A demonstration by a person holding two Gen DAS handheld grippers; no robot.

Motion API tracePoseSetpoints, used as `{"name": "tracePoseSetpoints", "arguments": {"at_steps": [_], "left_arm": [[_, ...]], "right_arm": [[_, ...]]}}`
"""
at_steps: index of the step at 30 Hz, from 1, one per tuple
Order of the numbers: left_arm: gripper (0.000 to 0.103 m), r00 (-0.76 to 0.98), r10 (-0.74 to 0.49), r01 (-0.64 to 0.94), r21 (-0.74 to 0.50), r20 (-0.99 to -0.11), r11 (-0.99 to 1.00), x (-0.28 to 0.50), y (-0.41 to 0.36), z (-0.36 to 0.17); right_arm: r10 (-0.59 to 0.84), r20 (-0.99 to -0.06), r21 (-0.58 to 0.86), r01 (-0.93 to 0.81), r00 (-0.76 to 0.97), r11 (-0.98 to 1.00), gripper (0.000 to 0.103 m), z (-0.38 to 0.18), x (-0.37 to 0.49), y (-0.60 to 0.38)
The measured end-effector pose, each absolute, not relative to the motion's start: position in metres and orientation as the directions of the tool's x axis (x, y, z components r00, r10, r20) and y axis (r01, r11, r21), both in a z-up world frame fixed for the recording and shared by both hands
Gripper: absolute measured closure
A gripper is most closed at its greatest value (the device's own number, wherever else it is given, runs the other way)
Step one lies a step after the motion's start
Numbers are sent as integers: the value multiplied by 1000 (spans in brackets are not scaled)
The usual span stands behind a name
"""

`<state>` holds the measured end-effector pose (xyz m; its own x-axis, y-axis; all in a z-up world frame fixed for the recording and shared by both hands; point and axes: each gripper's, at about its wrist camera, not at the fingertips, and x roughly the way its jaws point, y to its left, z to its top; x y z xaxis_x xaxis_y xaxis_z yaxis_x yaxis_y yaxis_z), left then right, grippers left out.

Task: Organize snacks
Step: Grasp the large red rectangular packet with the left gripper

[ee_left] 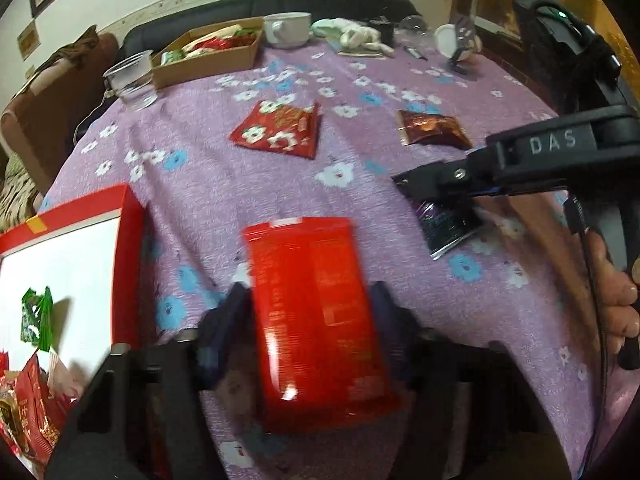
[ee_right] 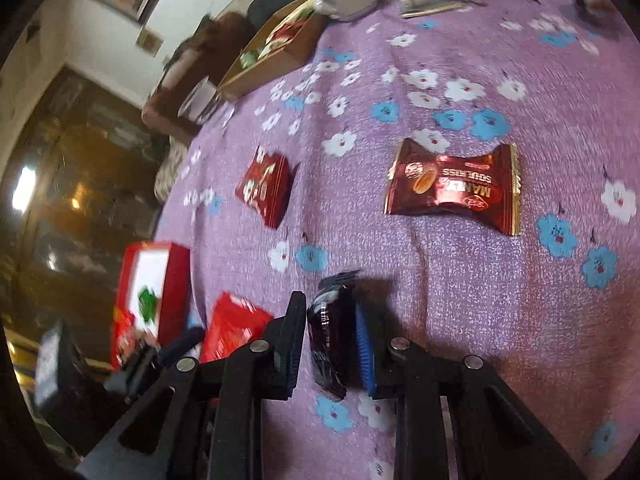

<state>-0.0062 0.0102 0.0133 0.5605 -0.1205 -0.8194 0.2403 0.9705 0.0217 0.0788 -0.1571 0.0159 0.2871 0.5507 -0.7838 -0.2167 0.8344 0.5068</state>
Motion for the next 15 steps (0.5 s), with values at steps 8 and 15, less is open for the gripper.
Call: {"name": "tracePoseSetpoints", "arguments": {"at_steps": [8,15], "left_arm": [[54,555,-152,245,-14,-818,969,-5,14,15],[55,537,-192,215,-87,-821,973,-2,22,17]], "right_arm": [[398,-853,270,-368,338,890,46,25,59,-131],[239,-871,38,-425,430,904,68,23,48,-113]]}}
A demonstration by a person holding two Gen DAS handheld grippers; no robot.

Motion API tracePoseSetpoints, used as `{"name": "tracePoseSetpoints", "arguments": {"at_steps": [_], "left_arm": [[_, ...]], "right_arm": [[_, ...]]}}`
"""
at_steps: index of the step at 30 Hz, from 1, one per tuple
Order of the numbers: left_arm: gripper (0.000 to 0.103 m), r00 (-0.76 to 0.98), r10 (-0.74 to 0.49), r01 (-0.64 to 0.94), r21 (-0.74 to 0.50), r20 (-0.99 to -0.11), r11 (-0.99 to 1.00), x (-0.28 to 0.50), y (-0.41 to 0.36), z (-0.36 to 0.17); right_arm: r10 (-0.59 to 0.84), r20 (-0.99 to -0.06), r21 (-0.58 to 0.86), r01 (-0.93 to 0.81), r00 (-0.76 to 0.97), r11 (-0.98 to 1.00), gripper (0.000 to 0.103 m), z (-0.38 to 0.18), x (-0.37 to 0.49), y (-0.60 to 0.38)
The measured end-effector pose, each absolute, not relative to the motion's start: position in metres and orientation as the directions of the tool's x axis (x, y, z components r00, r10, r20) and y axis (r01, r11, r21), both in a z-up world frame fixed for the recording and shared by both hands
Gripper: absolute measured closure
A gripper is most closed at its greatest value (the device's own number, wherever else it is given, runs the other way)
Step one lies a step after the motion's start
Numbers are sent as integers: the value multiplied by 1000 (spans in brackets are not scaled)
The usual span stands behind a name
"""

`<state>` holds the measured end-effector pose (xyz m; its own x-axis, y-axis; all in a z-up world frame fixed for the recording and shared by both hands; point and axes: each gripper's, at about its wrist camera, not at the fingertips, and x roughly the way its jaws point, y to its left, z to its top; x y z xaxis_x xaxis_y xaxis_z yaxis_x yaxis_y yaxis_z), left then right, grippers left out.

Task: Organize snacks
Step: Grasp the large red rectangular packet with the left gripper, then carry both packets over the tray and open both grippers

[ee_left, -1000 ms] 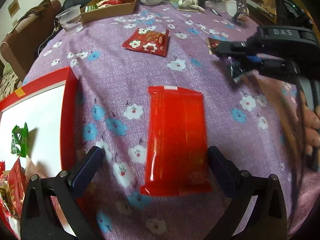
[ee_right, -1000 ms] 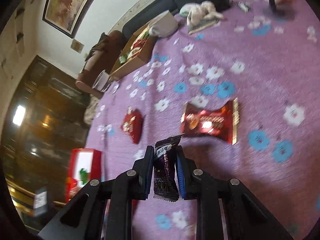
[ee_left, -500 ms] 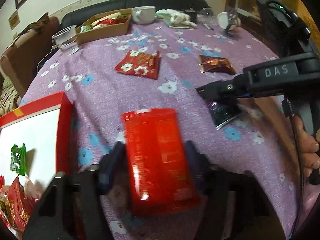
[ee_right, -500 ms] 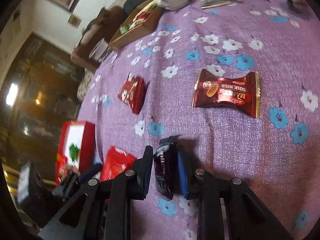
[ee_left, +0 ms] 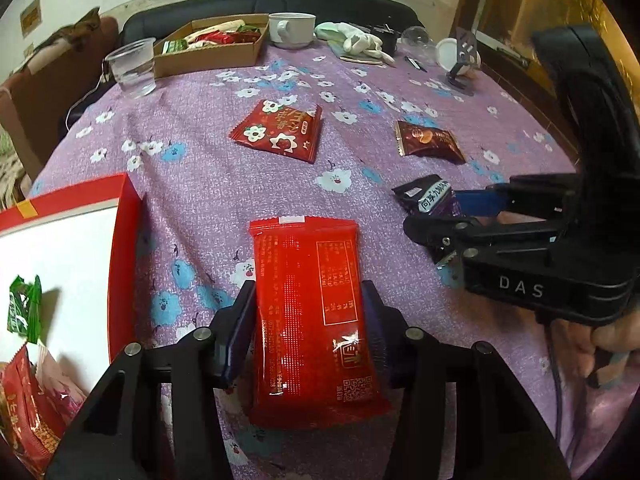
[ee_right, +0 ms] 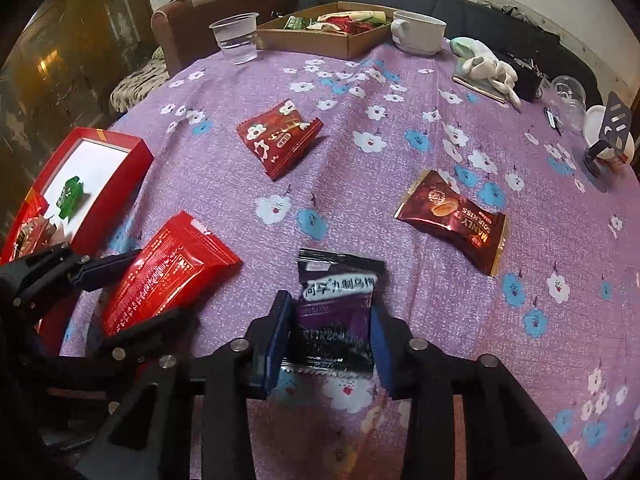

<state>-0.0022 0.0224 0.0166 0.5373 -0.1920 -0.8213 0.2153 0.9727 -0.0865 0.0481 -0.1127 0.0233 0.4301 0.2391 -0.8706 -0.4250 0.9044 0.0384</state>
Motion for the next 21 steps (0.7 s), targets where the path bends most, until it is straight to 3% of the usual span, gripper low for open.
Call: {"name": "tracePoseSetpoints", "arguments": {"at_steps": [1,4,15,21], "left_arm": [[55,534,-195,209,-96,-823,973,-2,23,17],[55,527,-207,199,-117,-824,973,-4,25,18],[55,582,-240,223,-130,-777,966,-23,28,48],[55,656,-211,209,-94,-724,973,-40,41,72]], "right_arm": [[242,-869,45,-419,432,907,74,24,50,-115],[276,-867,110,-379,416,919,78,25,56,-124],[451,-774,310,-355,444,882,79,45,57,-140],[476,-739,310,-385,477,869,79,53,47,-125]]}}
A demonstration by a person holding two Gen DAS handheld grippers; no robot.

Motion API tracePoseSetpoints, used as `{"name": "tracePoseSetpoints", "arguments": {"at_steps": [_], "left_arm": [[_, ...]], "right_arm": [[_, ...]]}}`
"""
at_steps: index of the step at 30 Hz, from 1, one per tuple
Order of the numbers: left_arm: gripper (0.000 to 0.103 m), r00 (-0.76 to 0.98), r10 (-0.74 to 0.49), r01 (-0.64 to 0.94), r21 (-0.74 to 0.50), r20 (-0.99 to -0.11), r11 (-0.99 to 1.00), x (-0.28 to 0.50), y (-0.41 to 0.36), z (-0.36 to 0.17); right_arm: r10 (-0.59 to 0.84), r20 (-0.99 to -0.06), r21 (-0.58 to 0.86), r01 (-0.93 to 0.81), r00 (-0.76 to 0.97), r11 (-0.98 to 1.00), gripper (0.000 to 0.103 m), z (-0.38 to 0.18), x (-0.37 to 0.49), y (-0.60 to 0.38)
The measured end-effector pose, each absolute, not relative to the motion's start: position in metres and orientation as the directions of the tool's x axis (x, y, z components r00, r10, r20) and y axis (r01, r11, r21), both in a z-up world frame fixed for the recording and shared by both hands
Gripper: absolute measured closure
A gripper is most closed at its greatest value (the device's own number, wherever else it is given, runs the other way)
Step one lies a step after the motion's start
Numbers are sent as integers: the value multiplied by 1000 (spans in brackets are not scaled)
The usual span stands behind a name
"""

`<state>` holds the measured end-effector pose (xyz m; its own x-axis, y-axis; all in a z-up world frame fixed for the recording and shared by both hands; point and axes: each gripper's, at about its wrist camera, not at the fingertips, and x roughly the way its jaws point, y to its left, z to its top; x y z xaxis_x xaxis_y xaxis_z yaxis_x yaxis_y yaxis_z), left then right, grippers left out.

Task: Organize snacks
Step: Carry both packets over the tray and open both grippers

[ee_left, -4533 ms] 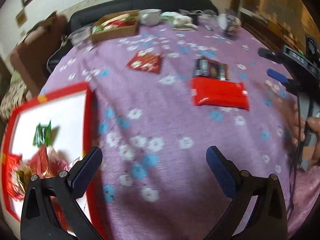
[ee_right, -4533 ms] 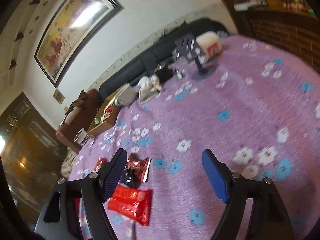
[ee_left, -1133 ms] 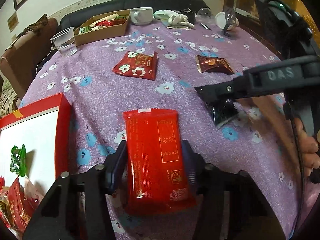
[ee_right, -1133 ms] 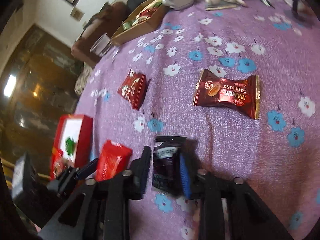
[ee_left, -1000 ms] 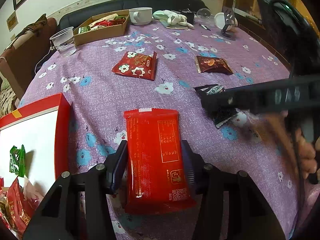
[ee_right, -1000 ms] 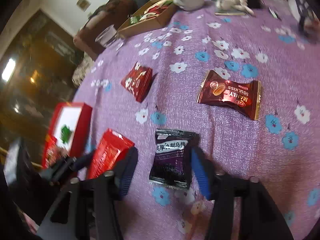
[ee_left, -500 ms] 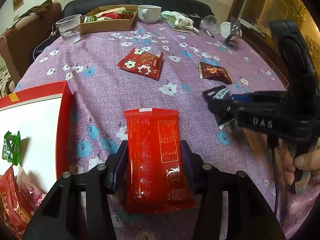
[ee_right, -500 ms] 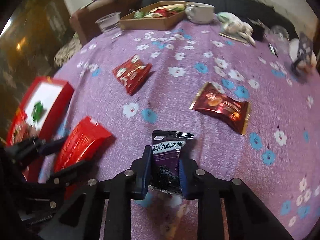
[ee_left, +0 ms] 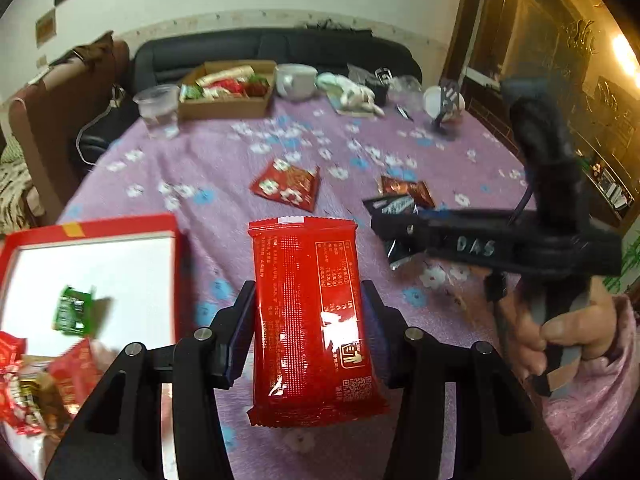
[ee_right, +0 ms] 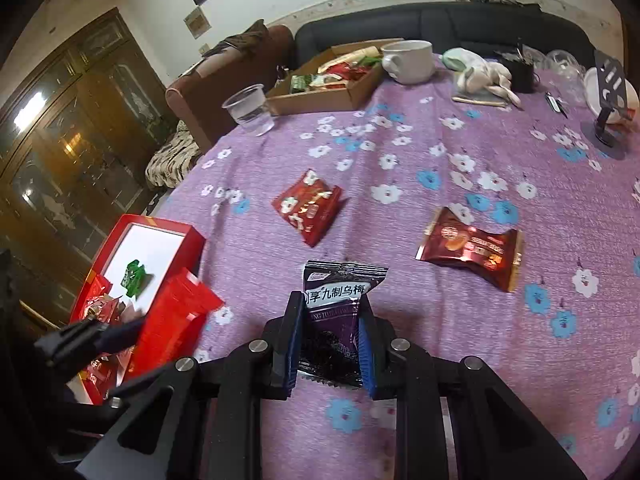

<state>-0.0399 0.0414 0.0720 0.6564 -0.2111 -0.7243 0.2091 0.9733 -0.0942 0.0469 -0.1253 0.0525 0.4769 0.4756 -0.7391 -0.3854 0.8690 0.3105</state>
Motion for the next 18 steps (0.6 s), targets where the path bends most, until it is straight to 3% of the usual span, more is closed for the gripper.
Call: {"name": "tracePoseSetpoints", "arguments": {"at_steps": [18], "left_arm": [[55,745,-26,-20,-62,-667,998,-70,156,85]], "right_arm": [[580,-660,320,-519,477,792,79,79,-3,-8]]}}
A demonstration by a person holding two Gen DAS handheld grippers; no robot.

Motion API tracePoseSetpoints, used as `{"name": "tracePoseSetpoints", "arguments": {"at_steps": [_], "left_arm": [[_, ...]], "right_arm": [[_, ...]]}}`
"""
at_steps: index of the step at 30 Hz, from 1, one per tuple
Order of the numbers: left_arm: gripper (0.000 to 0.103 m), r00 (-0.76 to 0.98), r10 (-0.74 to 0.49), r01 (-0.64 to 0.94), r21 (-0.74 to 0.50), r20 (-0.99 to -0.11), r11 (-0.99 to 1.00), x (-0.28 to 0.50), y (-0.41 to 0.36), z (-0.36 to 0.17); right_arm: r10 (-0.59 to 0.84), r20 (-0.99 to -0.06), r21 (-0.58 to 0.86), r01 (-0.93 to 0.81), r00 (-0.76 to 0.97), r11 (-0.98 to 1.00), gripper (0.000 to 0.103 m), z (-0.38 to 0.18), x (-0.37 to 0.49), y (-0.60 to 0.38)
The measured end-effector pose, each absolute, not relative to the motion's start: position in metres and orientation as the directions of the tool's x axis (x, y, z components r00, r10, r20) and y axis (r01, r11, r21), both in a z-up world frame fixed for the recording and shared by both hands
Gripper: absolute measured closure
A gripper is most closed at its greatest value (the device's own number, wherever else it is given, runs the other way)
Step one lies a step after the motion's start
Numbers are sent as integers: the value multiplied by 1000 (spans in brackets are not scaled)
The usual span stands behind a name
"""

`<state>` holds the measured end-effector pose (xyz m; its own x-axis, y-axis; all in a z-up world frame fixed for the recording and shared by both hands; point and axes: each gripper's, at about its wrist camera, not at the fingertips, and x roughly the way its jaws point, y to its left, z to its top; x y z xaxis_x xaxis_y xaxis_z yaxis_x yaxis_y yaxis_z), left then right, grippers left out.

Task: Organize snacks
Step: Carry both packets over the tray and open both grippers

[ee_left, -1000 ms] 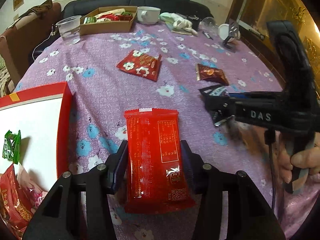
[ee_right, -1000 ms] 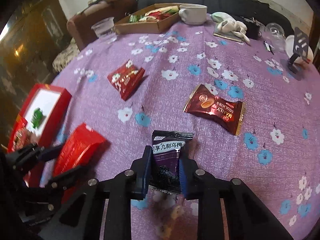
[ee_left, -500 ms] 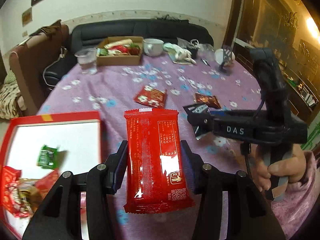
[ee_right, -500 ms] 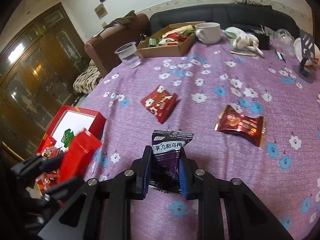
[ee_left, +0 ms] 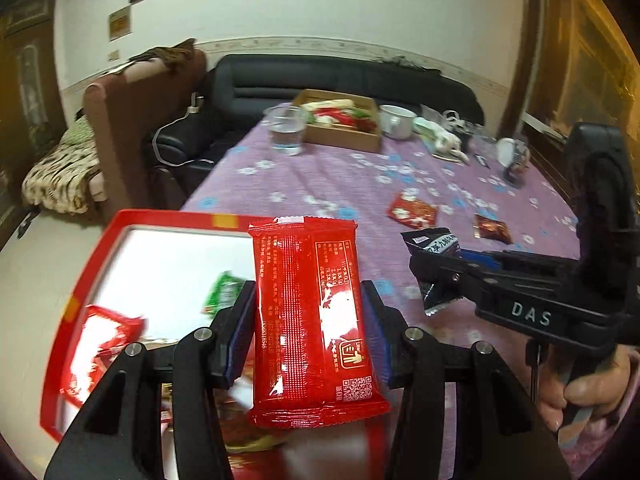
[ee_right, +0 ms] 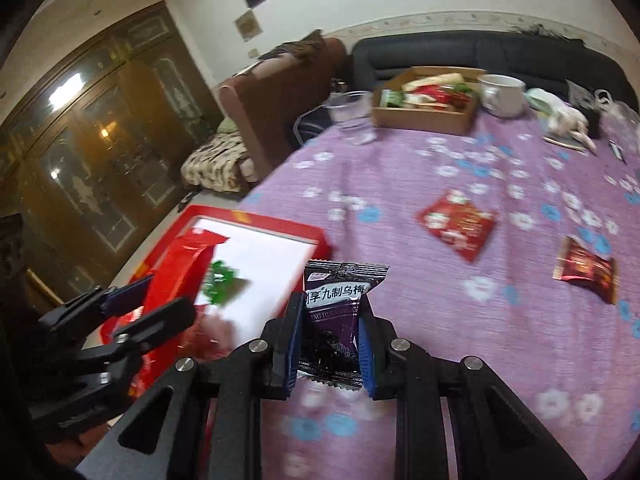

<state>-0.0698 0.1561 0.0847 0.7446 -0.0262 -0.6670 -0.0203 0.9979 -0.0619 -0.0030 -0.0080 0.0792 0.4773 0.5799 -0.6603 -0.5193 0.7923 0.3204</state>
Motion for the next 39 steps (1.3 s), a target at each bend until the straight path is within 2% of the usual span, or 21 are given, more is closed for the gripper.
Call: {"name": "tracePoseSetpoints", "arguments": {"at_steps": [13,29,36,38,39], "left_arm": [[54,748,26,-99,-73,-663,992,-80,198,77],[54,721,36,-131,-86,-692,988,-77,218,61],[52,699,88,-194,-69,-710,979,-75,225,56],[48,695,95,-209,-74,-713,975,-75,227,55],[45,693,97,-215,-77,-715,973,-75,229,54]], "right_arm": [[623,-665,340,-575,412,744,79,67,-18,66],[623,-673,341,-580,399,740,78,49,-17,82],[651,-647,370,-582,397,724,75,48,-15,76],[665,-629,383,-583,404,716,73,51,-16,72],[672,-617,392,-581,410,714,67,52,-16,69]]}}
